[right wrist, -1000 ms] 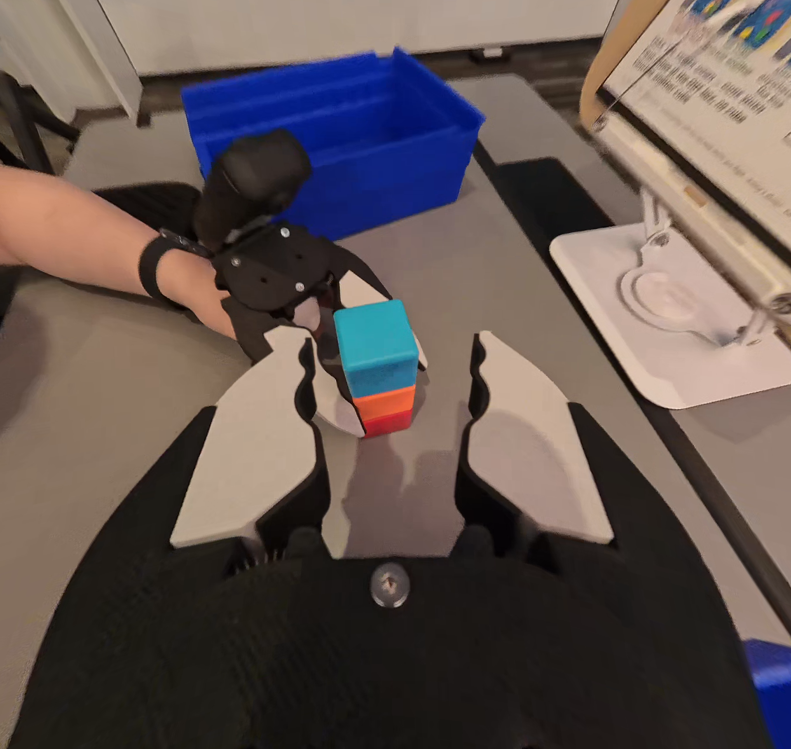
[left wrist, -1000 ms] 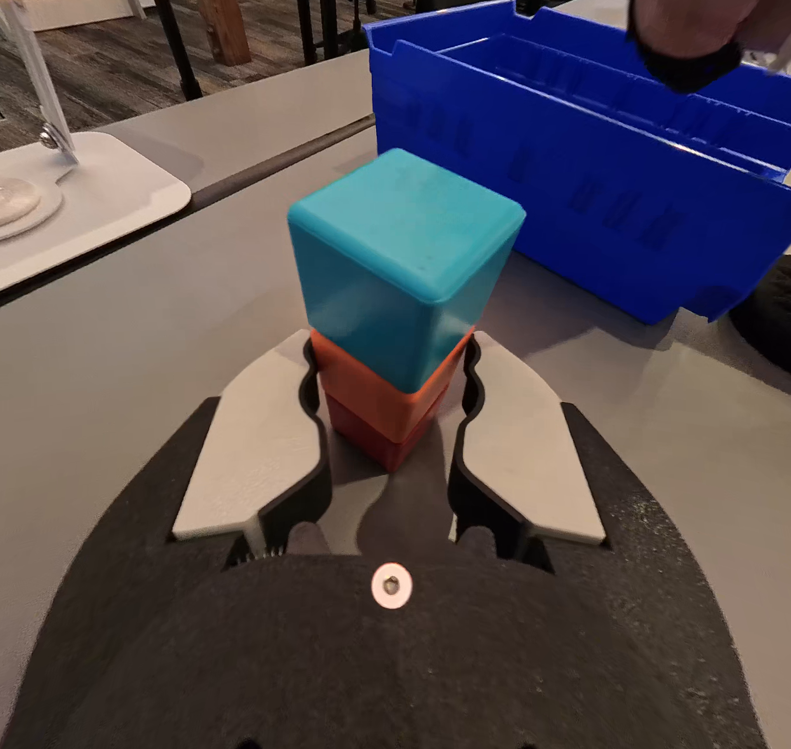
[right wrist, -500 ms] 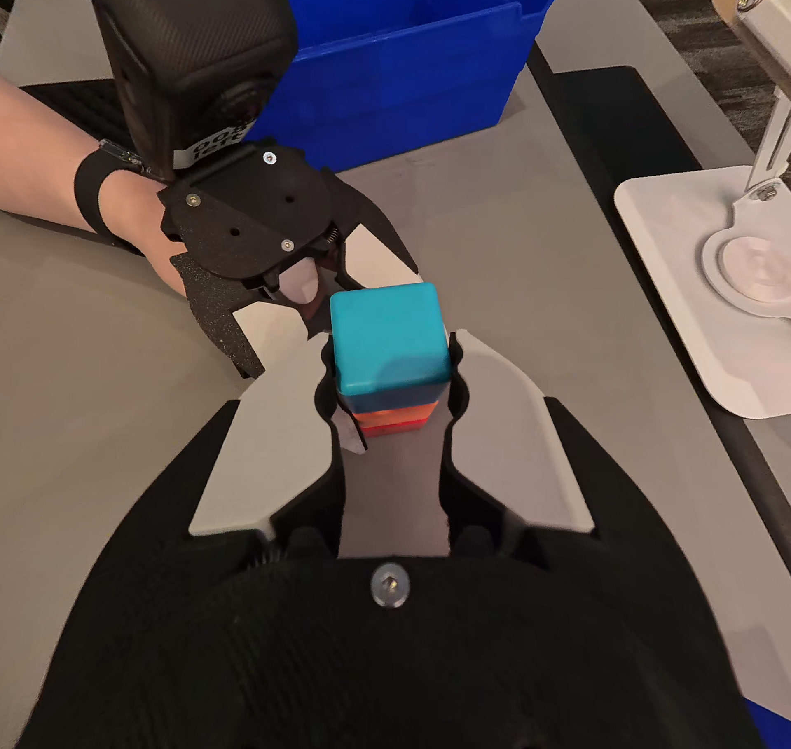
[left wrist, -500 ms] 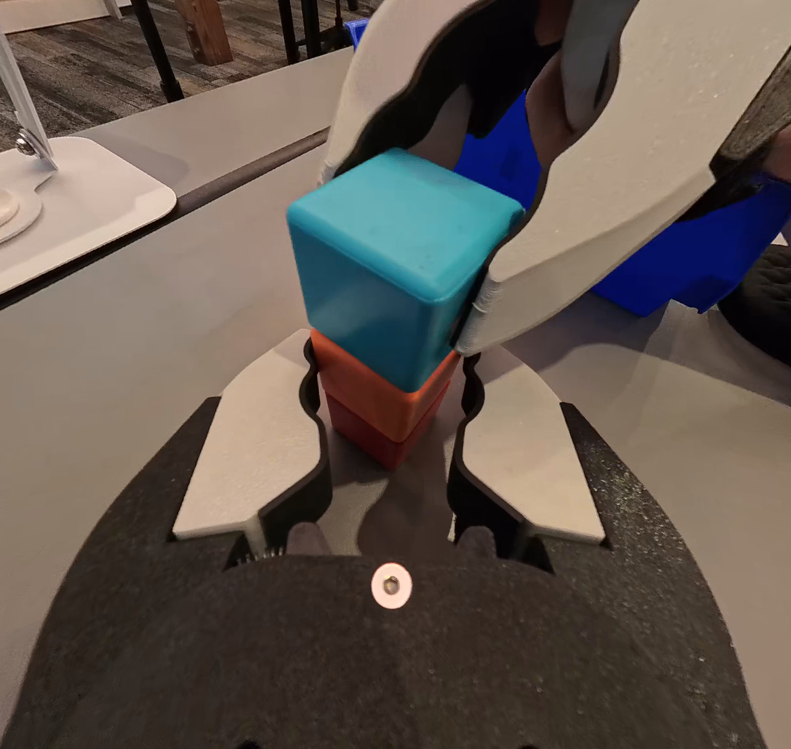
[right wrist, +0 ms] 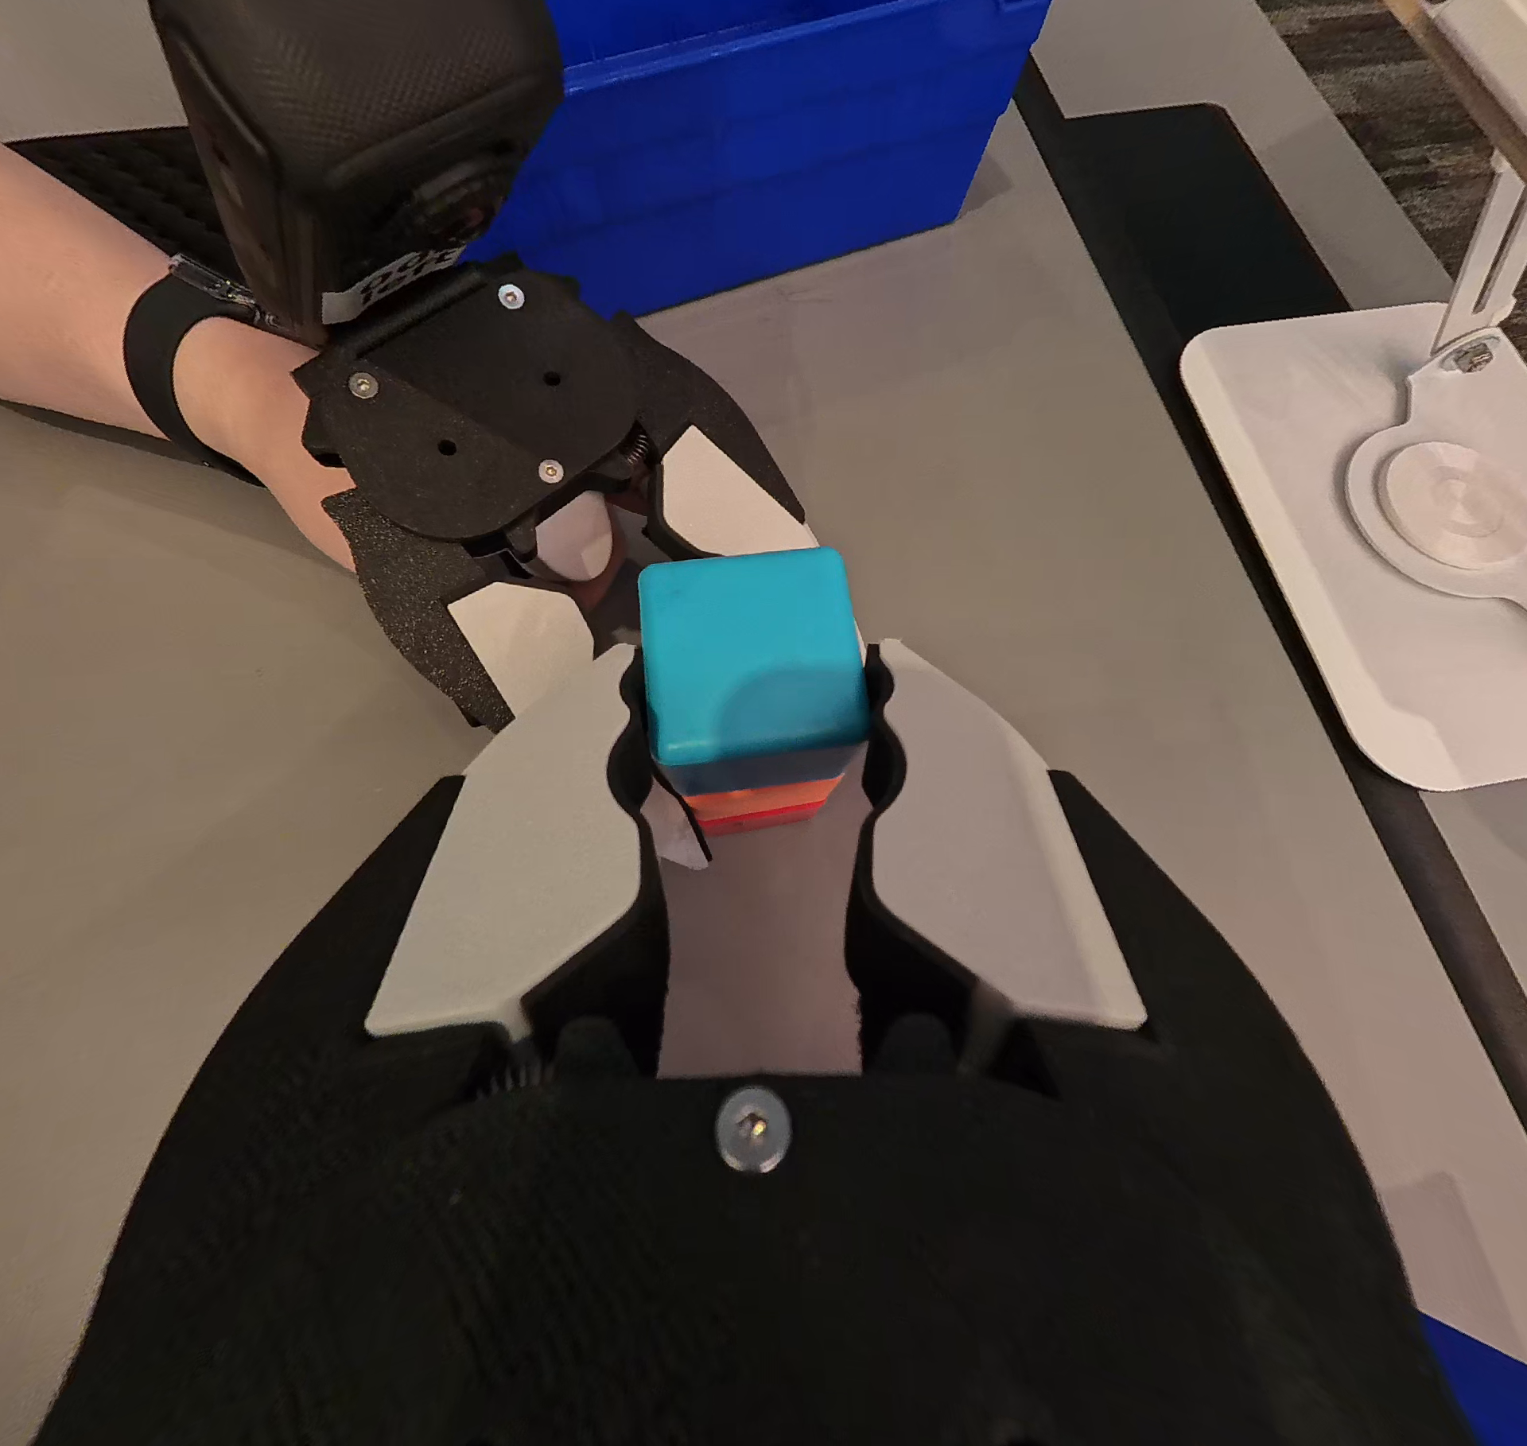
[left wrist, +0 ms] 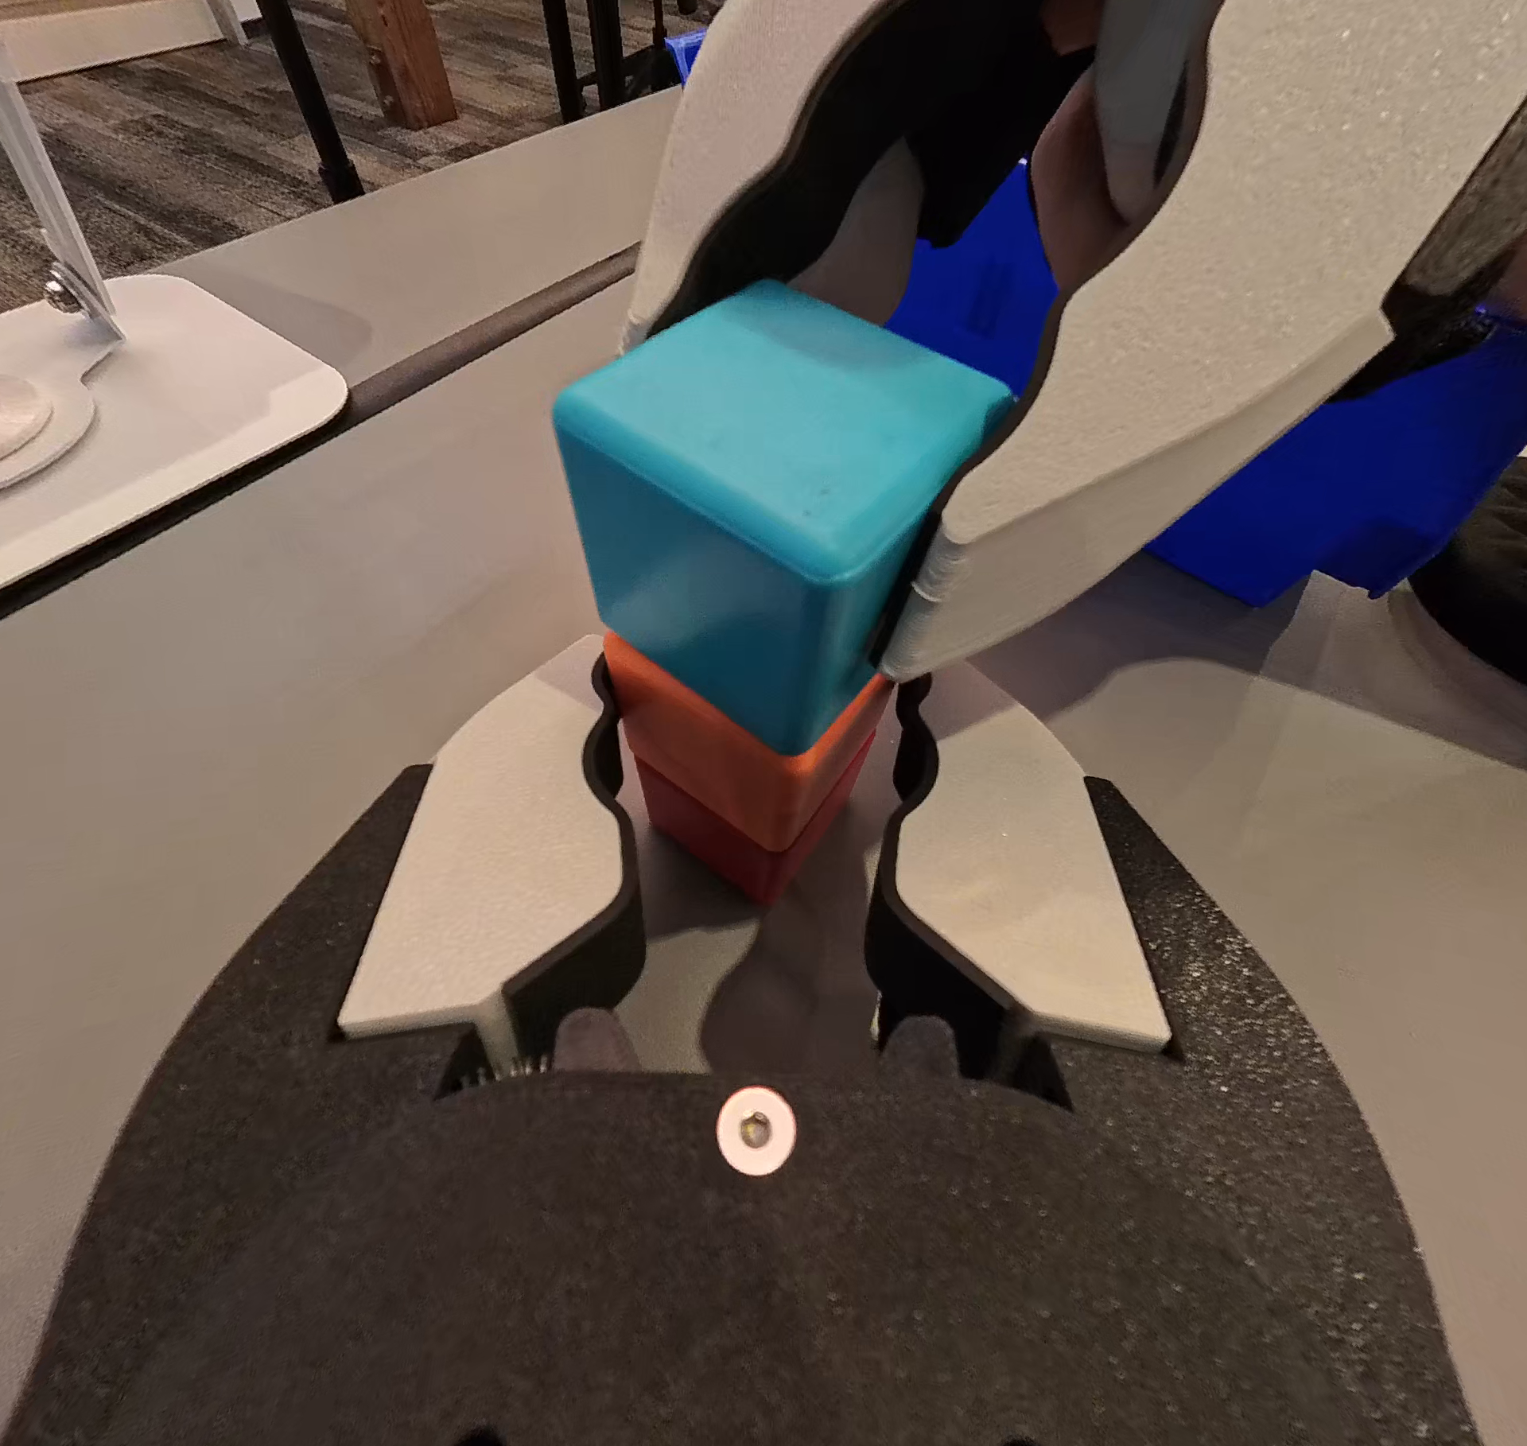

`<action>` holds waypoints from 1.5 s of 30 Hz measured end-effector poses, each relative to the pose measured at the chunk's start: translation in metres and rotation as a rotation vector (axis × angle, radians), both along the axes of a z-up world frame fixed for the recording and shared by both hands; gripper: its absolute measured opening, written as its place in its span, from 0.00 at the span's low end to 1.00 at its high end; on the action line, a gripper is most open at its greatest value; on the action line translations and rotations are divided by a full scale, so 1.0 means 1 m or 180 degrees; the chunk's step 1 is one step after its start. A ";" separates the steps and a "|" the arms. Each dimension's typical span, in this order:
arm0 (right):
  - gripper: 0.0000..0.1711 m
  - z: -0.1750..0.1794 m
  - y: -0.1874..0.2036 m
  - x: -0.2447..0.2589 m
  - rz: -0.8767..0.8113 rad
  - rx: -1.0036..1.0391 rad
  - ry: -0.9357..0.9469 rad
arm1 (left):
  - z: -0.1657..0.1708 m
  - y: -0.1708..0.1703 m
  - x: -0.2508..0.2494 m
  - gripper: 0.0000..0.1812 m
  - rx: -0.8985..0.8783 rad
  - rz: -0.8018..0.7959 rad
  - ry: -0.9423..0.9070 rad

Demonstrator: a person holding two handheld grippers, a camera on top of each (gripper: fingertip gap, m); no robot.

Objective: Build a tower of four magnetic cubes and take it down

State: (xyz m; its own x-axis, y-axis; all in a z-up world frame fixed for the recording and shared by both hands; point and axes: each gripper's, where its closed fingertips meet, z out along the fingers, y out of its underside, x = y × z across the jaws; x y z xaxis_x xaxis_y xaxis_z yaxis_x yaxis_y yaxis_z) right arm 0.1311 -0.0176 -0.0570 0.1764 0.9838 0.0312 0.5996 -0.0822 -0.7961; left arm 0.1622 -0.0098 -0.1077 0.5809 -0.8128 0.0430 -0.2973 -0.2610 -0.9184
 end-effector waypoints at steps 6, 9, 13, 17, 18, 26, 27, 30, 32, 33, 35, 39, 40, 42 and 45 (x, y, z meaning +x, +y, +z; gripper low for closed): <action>0.29 0.001 0.000 -0.001 -0.0011 0.0029 -0.0009 | 0.000 0.001 0.000 0.36 0.0012 0.0012 0.0025; 0.29 0.004 0.000 -0.001 -0.0009 0.0049 0.0022 | 0.000 0.001 0.000 0.36 0.0033 0.0012 0.0052; 0.29 0.036 0.000 0.007 -0.0073 0.0144 0.0292 | -0.001 0.001 0.000 0.35 0.0017 0.0008 0.0045; 0.29 0.066 -0.006 0.019 -0.0093 0.0269 0.0522 | 0.000 0.001 0.000 0.35 0.0022 0.0009 0.0035; 0.29 0.068 -0.006 0.021 -0.0098 0.0294 0.0526 | 0.000 0.001 0.000 0.35 0.0021 0.0008 0.0033; 0.30 0.106 0.007 0.071 -0.0501 0.0543 0.0764 | 0.000 0.001 0.001 0.35 0.0027 -0.0015 0.0031; 0.30 0.115 0.016 0.094 -0.0739 0.0578 0.0858 | 0.000 0.001 0.001 0.35 0.0027 -0.0016 0.0033; 0.30 0.091 0.060 0.185 -0.1772 0.0643 0.0582 | 0.000 0.000 0.001 0.35 0.0026 -0.0023 0.0033; 0.30 0.054 0.077 0.218 -0.2038 0.0232 0.0584 | -0.001 0.000 0.002 0.35 0.0026 -0.0028 0.0035; 0.30 0.036 0.085 0.228 -0.2143 0.0076 0.0618 | -0.001 0.000 0.002 0.35 0.0024 -0.0029 0.0037; 0.30 0.004 0.098 0.232 -0.2247 -0.0189 0.0621 | -0.001 0.000 0.002 0.35 0.0023 -0.0031 0.0040; 0.30 -0.041 0.112 0.234 -0.2522 -0.0379 0.0177 | -0.001 0.000 0.003 0.35 0.0025 -0.0046 0.0049; 0.30 -0.050 0.112 0.229 -0.2499 -0.0477 0.0132 | -0.001 -0.001 0.003 0.35 0.0024 -0.0049 0.0051; 0.30 -0.068 0.112 0.223 -0.2470 -0.0581 -0.0037 | -0.001 -0.001 0.003 0.35 0.0024 -0.0053 0.0057; 0.29 -0.083 0.116 0.228 -0.2593 -0.0447 -0.0398 | -0.002 -0.002 0.003 0.35 0.0029 -0.0058 0.0072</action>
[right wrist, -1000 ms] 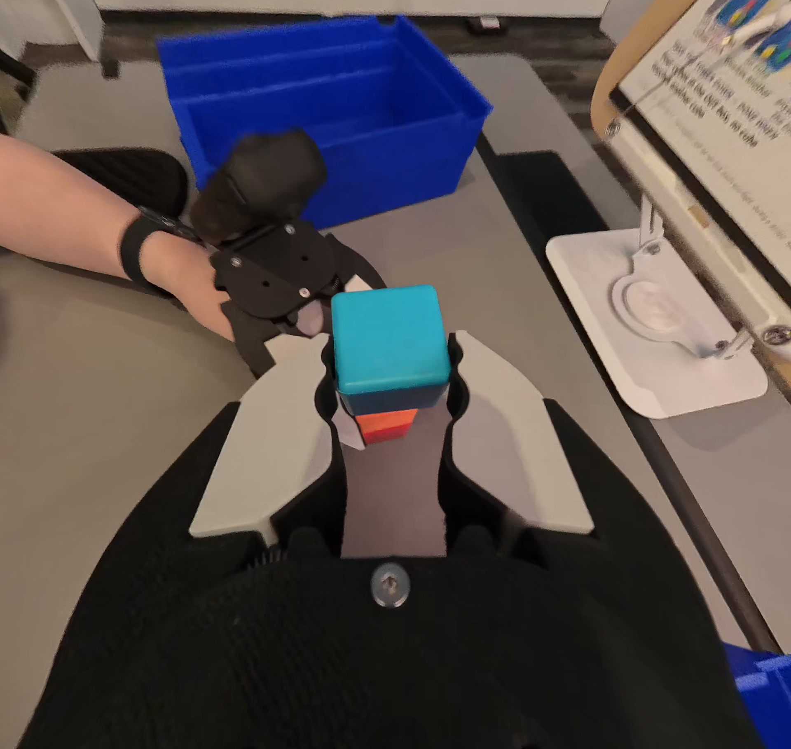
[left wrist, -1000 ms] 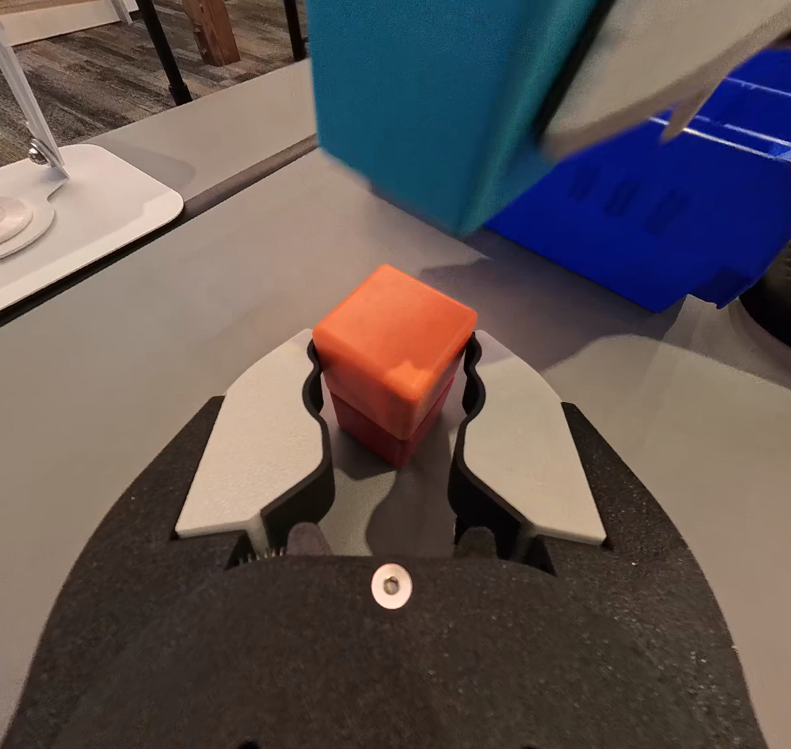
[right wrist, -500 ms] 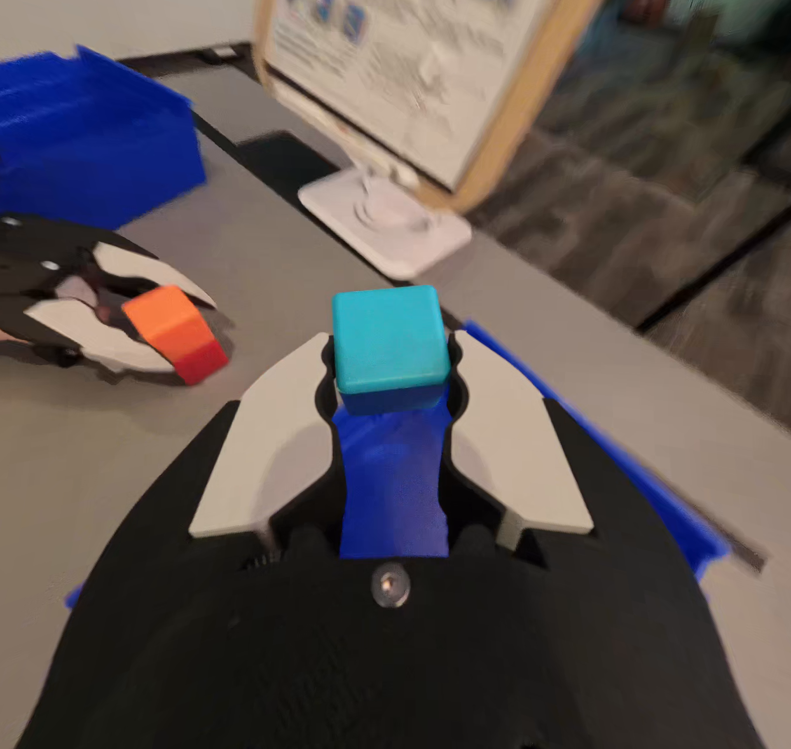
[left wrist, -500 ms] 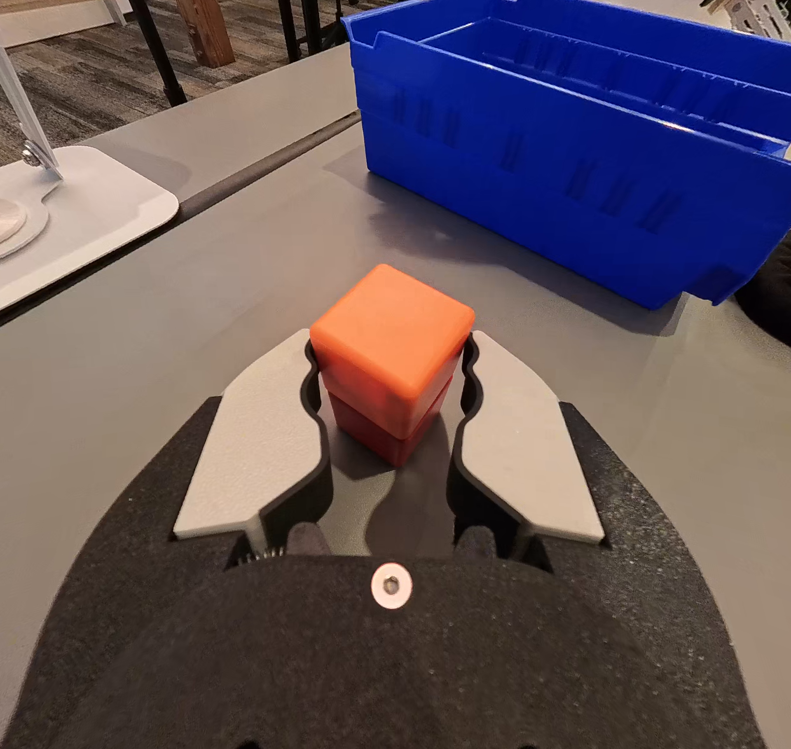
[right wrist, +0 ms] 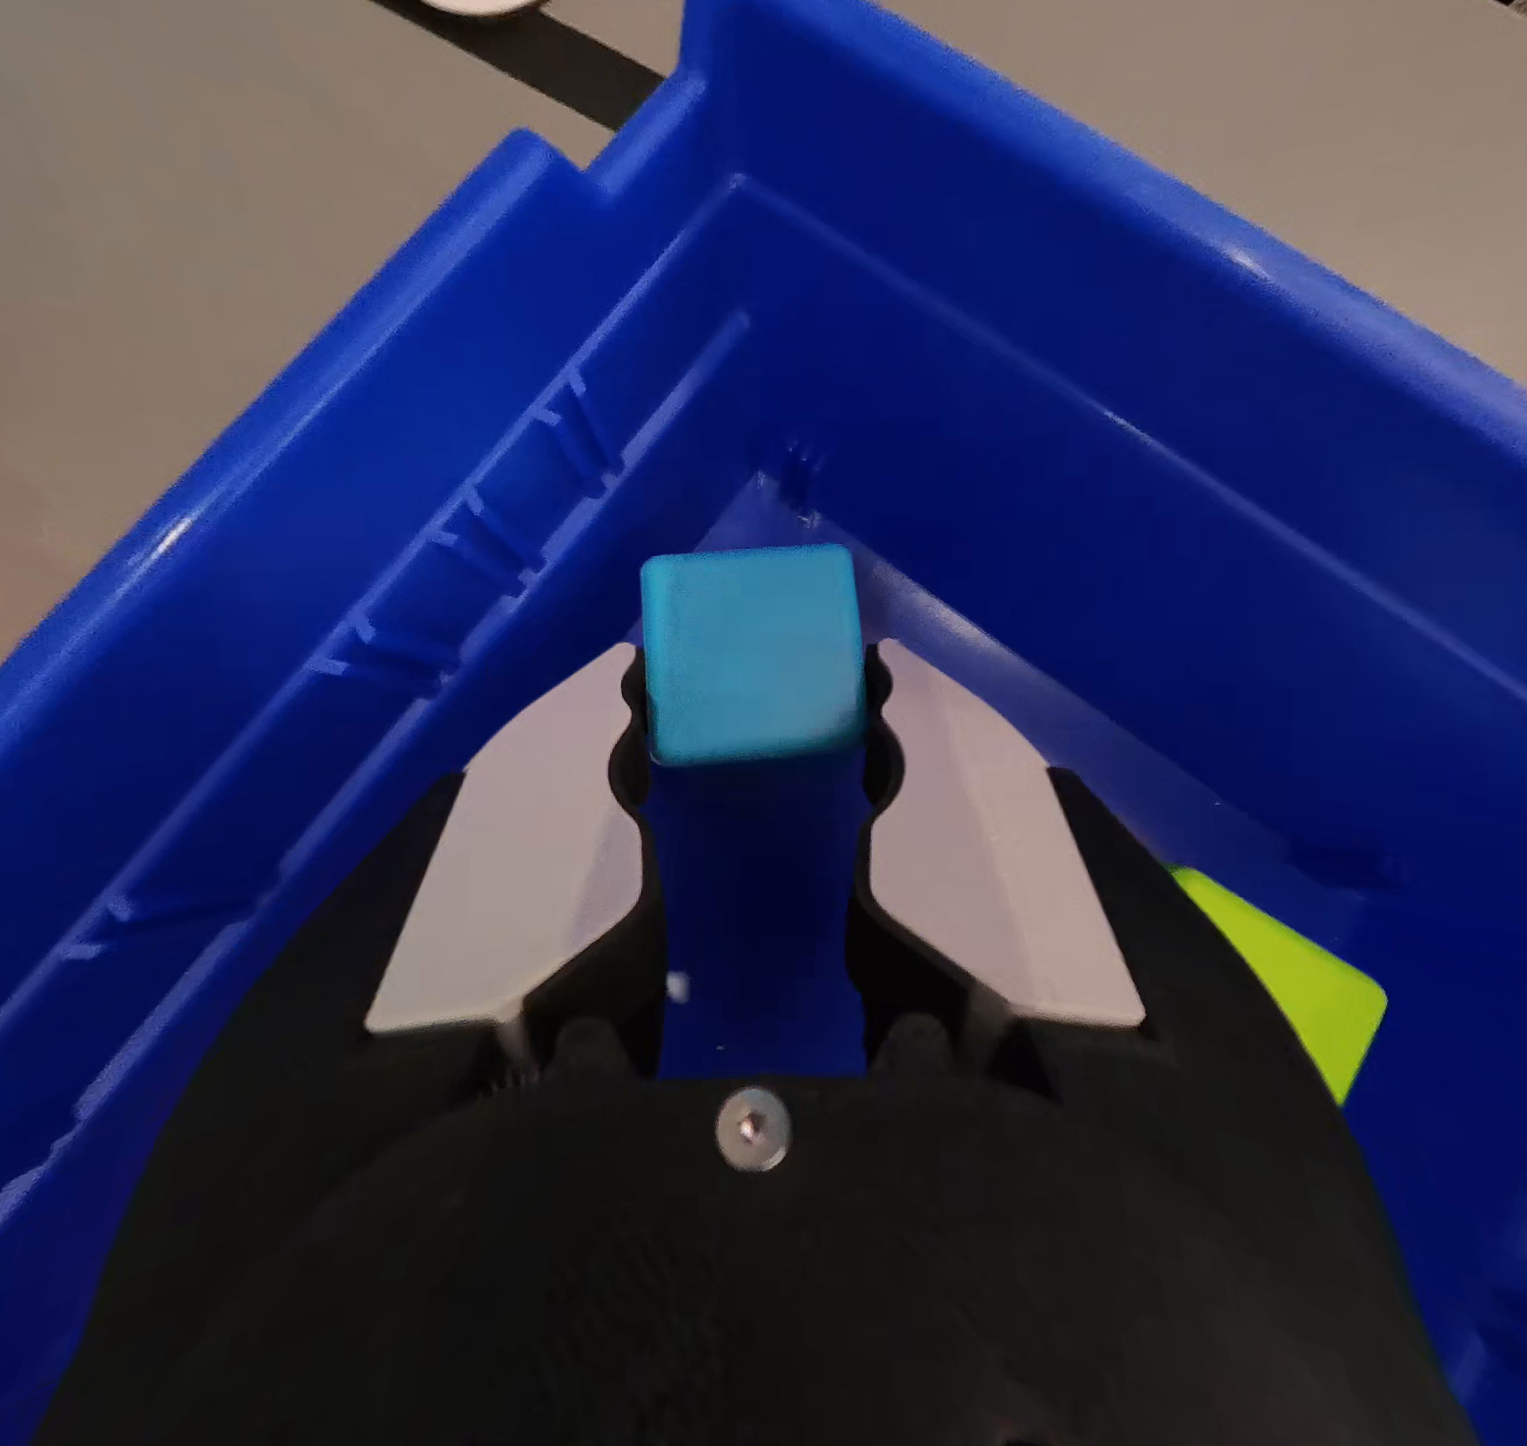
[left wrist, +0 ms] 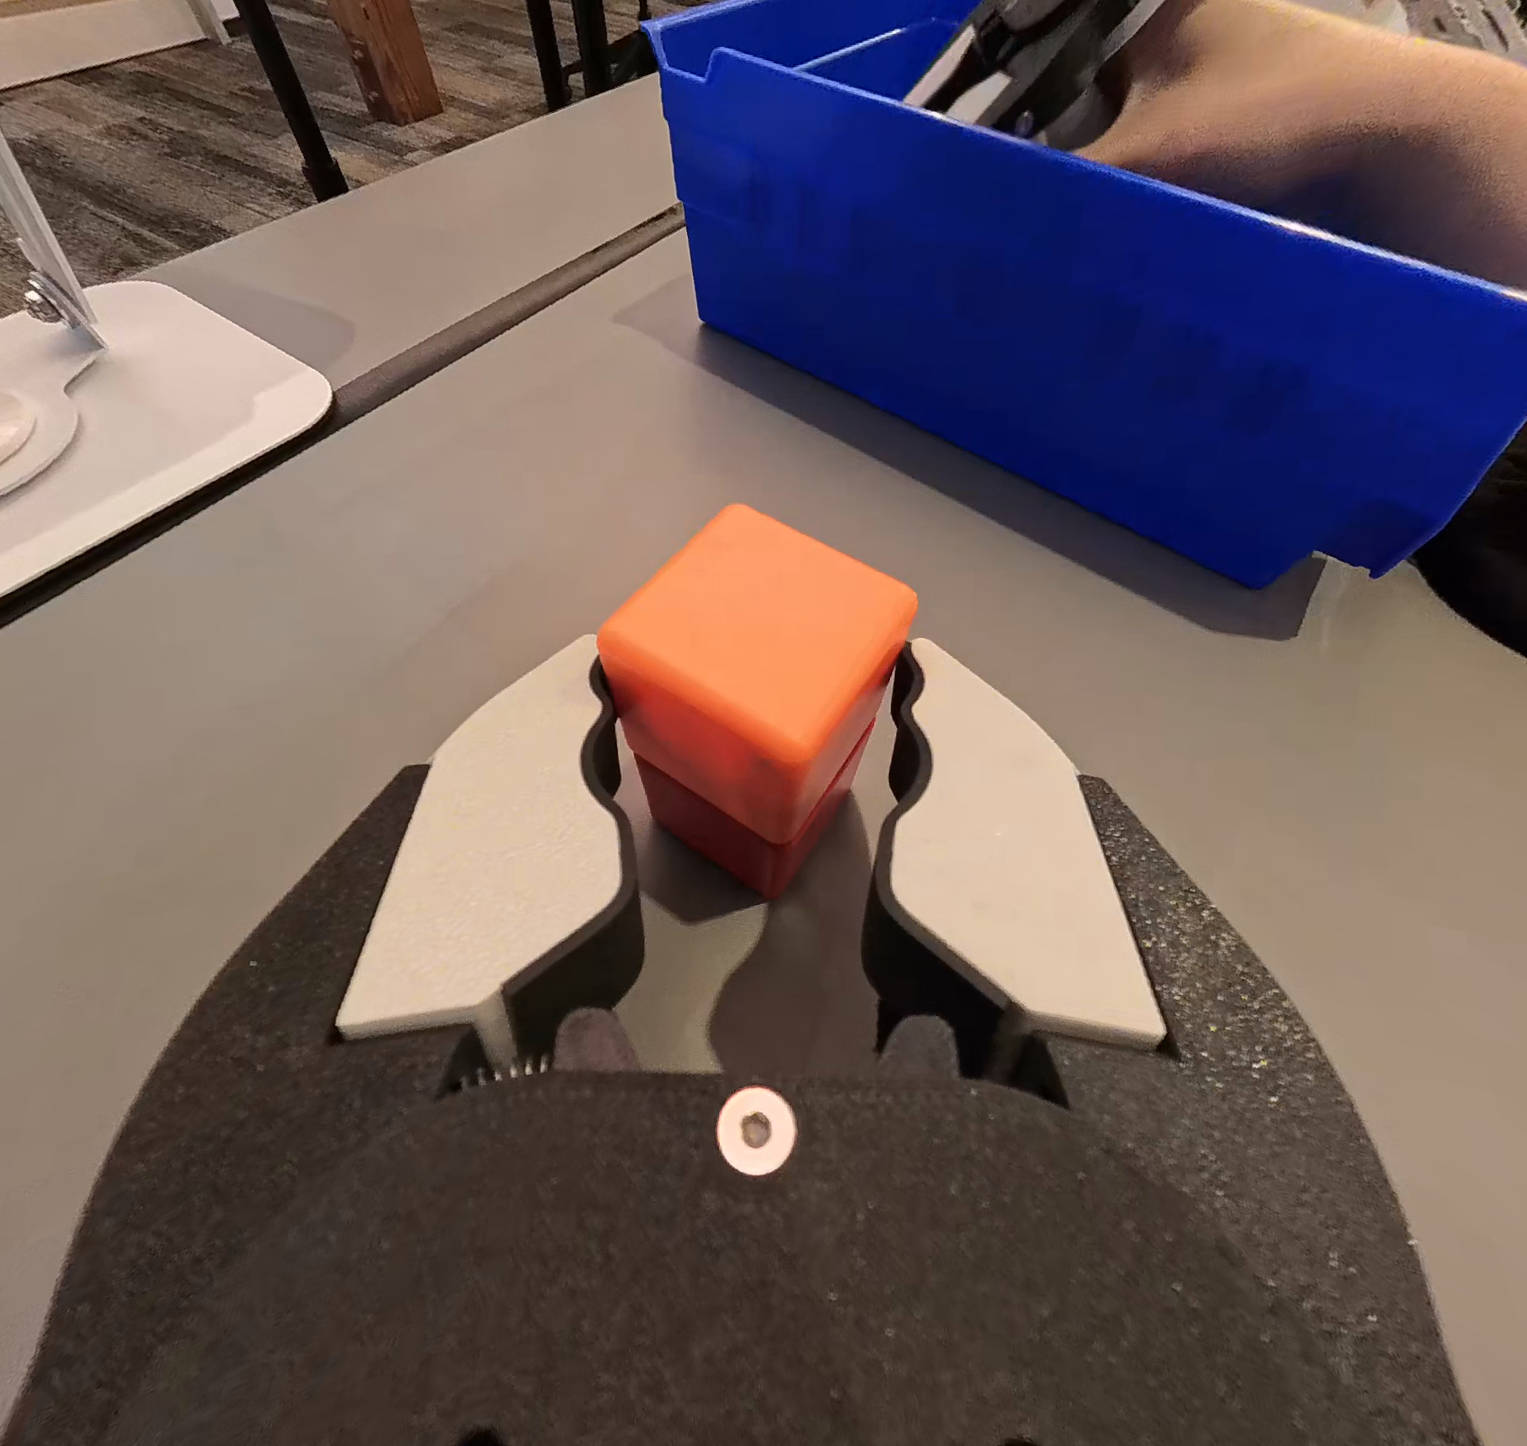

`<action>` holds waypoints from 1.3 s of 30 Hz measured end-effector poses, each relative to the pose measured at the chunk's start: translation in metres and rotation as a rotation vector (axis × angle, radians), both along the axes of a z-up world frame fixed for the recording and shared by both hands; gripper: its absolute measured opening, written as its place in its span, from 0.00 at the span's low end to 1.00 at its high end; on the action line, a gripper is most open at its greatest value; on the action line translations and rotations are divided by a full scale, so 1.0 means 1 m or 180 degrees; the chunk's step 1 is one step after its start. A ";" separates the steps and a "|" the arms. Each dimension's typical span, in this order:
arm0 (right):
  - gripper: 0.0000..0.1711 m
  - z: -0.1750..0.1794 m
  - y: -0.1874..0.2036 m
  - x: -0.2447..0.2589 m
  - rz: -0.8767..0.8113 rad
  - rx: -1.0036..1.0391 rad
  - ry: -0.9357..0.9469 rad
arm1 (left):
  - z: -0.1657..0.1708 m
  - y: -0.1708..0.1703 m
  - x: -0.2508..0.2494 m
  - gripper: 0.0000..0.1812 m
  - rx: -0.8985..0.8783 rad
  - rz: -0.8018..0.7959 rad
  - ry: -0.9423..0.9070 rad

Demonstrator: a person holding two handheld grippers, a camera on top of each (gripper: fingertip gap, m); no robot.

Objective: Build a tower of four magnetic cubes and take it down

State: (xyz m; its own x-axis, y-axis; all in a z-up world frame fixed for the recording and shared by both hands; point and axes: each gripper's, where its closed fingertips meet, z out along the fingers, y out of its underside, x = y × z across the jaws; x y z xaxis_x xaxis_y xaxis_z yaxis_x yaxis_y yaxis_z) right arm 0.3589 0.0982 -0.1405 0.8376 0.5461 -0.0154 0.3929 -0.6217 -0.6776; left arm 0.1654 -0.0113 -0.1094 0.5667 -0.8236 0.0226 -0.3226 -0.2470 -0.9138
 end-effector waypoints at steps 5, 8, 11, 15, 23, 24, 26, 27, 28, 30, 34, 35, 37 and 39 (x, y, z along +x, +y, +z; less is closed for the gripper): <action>0.33 0.002 0.000 0.003 0.0094 0.0128 -0.0321 | -0.005 -0.002 0.000 0.34 -0.0045 -0.0022 0.0093; 0.35 0.020 -0.002 0.008 0.0070 0.0231 -0.0294 | -0.015 -0.007 0.001 0.42 -0.0207 -0.0111 0.0257; 0.35 0.049 -0.009 0.013 0.0114 0.0400 -0.0191 | -0.014 -0.007 0.000 0.43 -0.0177 -0.0098 0.0260; 0.35 0.091 -0.021 0.016 0.0186 0.0706 -0.0139 | -0.027 -0.012 -0.006 0.45 -0.0351 -0.0198 0.0473; 0.34 0.149 -0.070 -0.080 0.1366 0.1114 0.0283 | -0.040 -0.008 -0.012 0.43 -0.0371 -0.0152 0.0797; 0.34 0.150 -0.079 -0.095 0.1577 0.1063 0.0400 | -0.041 -0.006 -0.013 0.42 -0.0371 -0.0141 0.0834; 0.34 0.148 -0.098 -0.121 0.1977 0.0929 0.0600 | -0.043 -0.004 -0.014 0.41 -0.0342 -0.0128 0.0911; 0.34 0.145 -0.105 -0.131 0.2145 0.0869 0.0658 | -0.043 -0.003 -0.014 0.40 -0.0312 -0.0130 0.0926; 0.34 0.141 -0.109 -0.139 0.2274 0.0820 0.0689 | -0.043 -0.003 -0.014 0.39 -0.0302 -0.0135 0.0925; 0.34 0.129 -0.113 -0.154 0.2441 0.0714 0.0689 | -0.043 -0.004 -0.013 0.34 -0.0327 -0.0178 0.0912; 0.35 0.091 -0.116 -0.177 0.2638 0.0400 0.0356 | -0.044 -0.005 -0.012 0.31 -0.0347 -0.0219 0.0904; 0.35 0.083 -0.116 -0.179 0.2671 0.0335 0.0188 | -0.044 -0.006 -0.012 0.31 -0.0353 -0.0245 0.0901; 0.35 0.077 -0.118 -0.183 0.2710 0.0377 -0.0061 | -0.044 -0.008 -0.011 0.31 -0.0355 -0.0312 0.0901; 0.35 0.081 -0.126 -0.191 0.2808 0.0424 -0.0012 | -0.044 -0.011 -0.010 0.31 -0.0346 -0.0373 0.0907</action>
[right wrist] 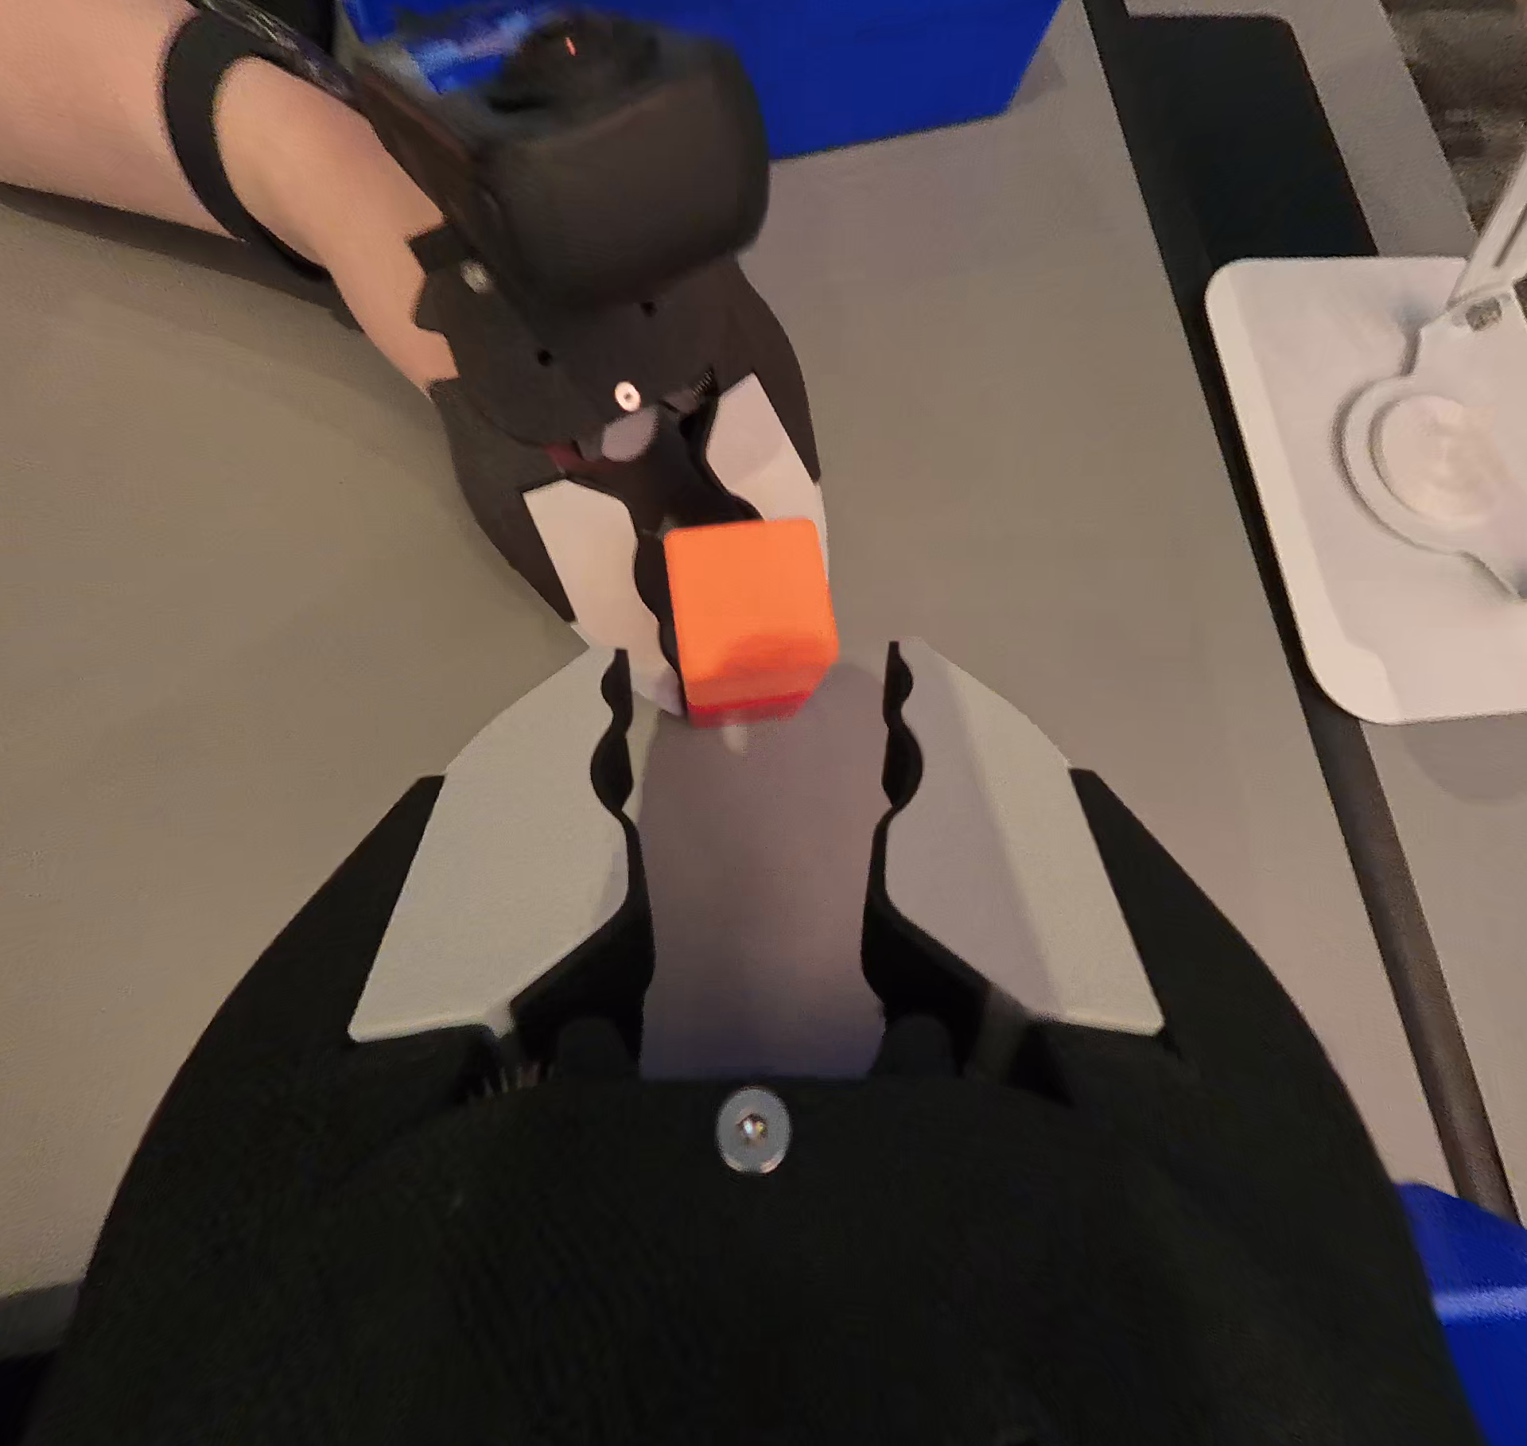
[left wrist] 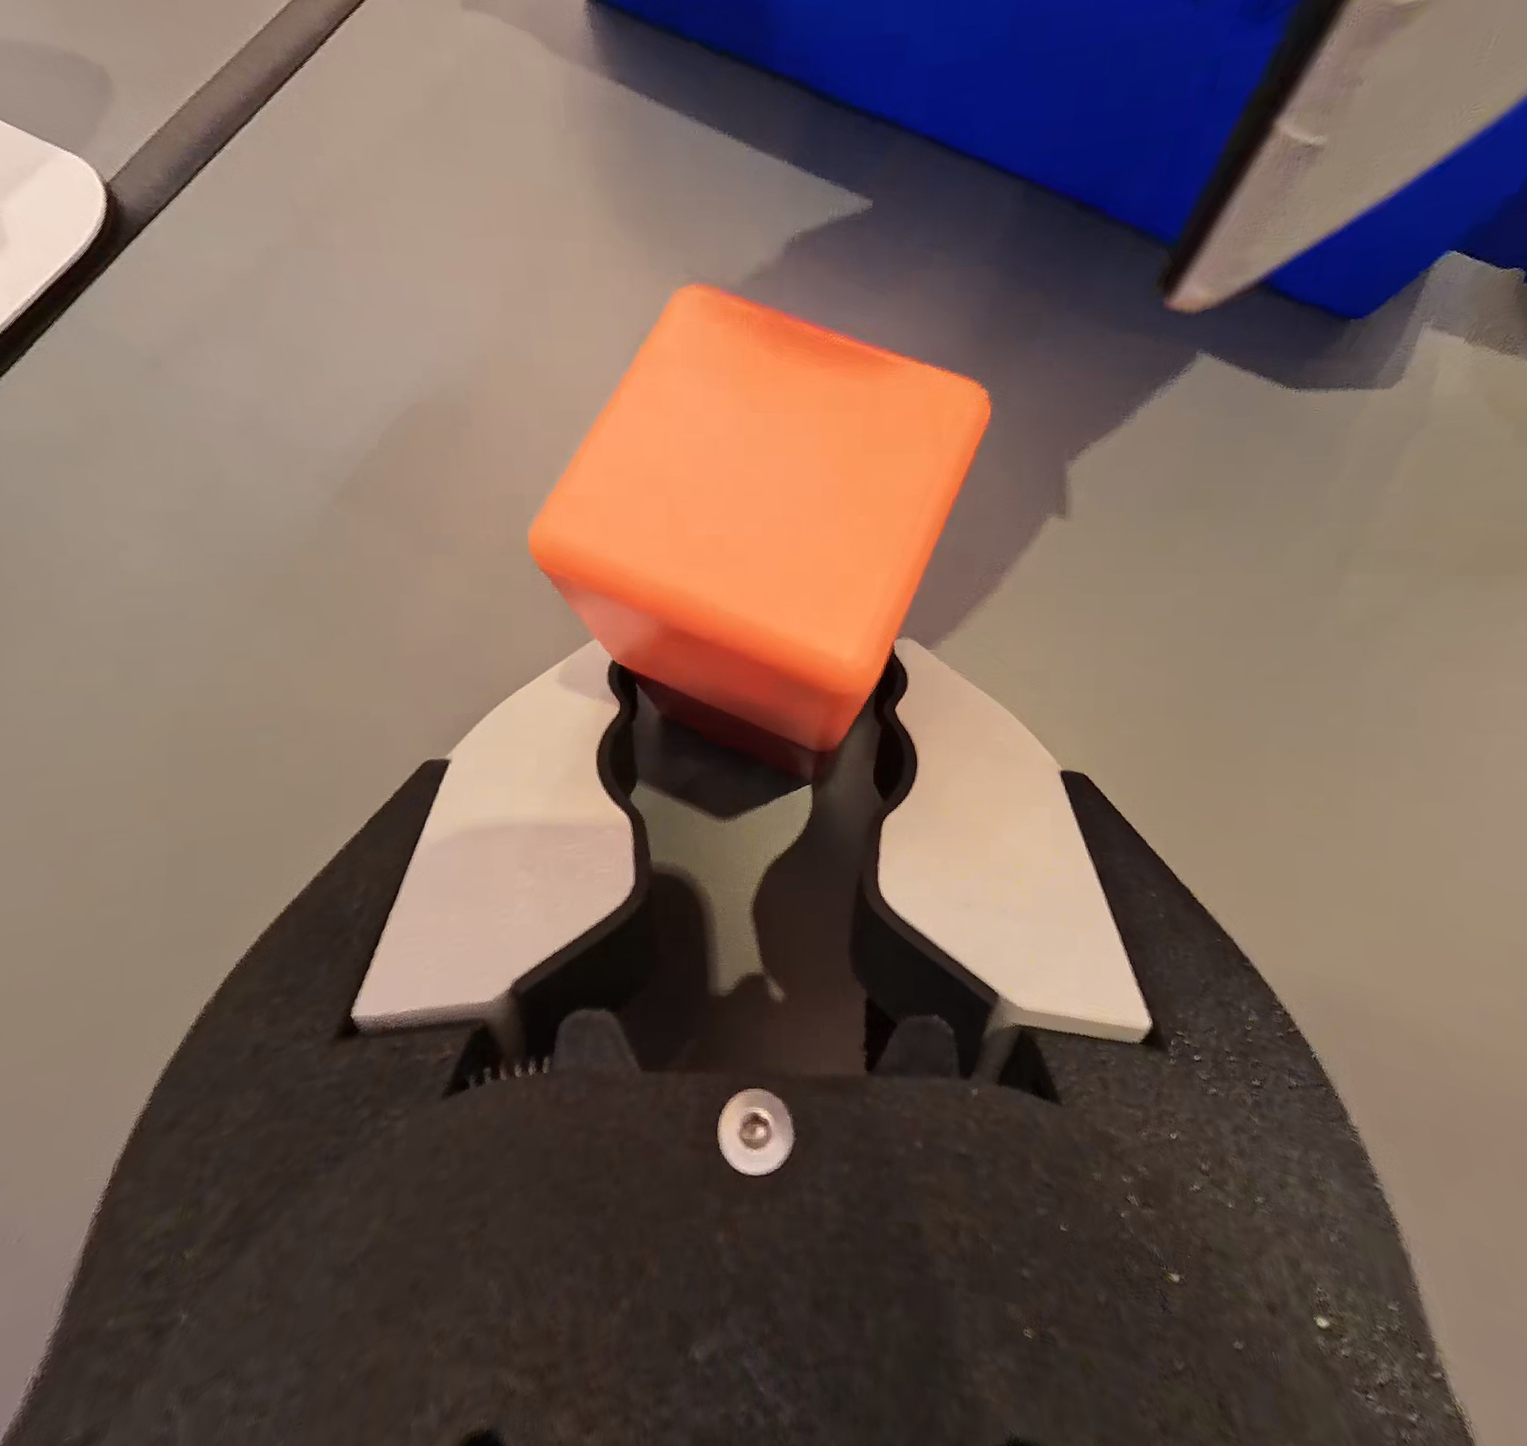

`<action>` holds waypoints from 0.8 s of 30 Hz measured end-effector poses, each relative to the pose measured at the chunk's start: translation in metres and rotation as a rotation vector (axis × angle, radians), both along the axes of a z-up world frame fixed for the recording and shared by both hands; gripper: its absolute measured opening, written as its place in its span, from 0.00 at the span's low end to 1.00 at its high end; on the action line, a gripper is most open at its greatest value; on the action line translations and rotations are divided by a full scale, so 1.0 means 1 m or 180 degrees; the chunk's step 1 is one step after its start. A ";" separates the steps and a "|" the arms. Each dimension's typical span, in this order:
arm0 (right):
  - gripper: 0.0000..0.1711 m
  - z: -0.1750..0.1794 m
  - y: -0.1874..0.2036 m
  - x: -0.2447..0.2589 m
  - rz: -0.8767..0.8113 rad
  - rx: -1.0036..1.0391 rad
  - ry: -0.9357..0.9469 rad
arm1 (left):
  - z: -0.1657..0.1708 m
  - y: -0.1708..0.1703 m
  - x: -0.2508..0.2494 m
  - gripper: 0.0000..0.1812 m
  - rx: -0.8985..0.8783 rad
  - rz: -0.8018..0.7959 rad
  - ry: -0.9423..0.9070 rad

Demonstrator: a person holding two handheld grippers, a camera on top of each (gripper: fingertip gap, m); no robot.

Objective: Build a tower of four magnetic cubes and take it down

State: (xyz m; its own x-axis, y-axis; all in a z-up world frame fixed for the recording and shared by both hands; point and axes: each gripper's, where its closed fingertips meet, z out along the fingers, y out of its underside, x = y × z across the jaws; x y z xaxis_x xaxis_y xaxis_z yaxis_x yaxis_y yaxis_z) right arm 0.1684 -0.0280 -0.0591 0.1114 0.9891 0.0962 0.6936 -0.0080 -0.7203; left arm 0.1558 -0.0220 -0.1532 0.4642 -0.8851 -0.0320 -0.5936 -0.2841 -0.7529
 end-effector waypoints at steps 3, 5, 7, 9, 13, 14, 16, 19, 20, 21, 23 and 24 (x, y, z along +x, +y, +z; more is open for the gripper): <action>0.36 0.002 -0.005 -0.009 -0.0018 -0.0124 0.0022 | 0.000 -0.003 0.001 0.31 0.0004 -0.0062 0.0003; 0.36 -0.002 -0.009 -0.016 0.0035 -0.0208 0.0047 | 0.000 -0.003 0.001 0.31 0.0002 -0.0079 0.0002; 0.36 -0.012 -0.008 -0.019 0.0020 -0.0242 -0.0052 | 0.000 -0.005 0.002 0.30 0.0004 -0.0106 0.0004; 0.36 -0.024 -0.005 -0.021 -0.0009 -0.0255 -0.0175 | 0.000 -0.005 0.002 0.31 0.0007 -0.0105 0.0005; 0.30 -0.040 -0.002 -0.023 -0.0002 -0.0316 -0.0291 | 0.000 -0.005 0.002 0.31 0.0004 -0.0113 0.0004; 0.30 -0.041 -0.002 -0.023 -0.0006 -0.0302 -0.0310 | 0.000 -0.005 0.002 0.30 0.0003 -0.0120 0.0005; 0.29 -0.041 -0.002 -0.023 0.0011 -0.0283 -0.0344 | 0.000 -0.005 0.002 0.30 0.0001 -0.0119 0.0004; 0.29 -0.041 -0.002 -0.023 0.0021 -0.0284 -0.0342 | 0.000 -0.005 0.003 0.30 0.0003 -0.0122 0.0007; 0.29 -0.041 -0.002 -0.023 0.0023 -0.0275 -0.0348 | 0.000 -0.005 0.003 0.30 0.0003 -0.0120 0.0008; 0.29 -0.041 -0.002 -0.023 0.0022 -0.0272 -0.0352 | -0.001 -0.005 0.003 0.30 -0.0002 -0.0119 0.0006; 0.29 -0.041 -0.002 -0.023 0.0021 -0.0272 -0.0357 | -0.001 -0.005 0.003 0.30 -0.0007 -0.0118 0.0005; 0.29 -0.041 -0.002 -0.023 0.0023 -0.0264 -0.0358 | -0.001 -0.005 0.003 0.30 -0.0009 -0.0114 0.0003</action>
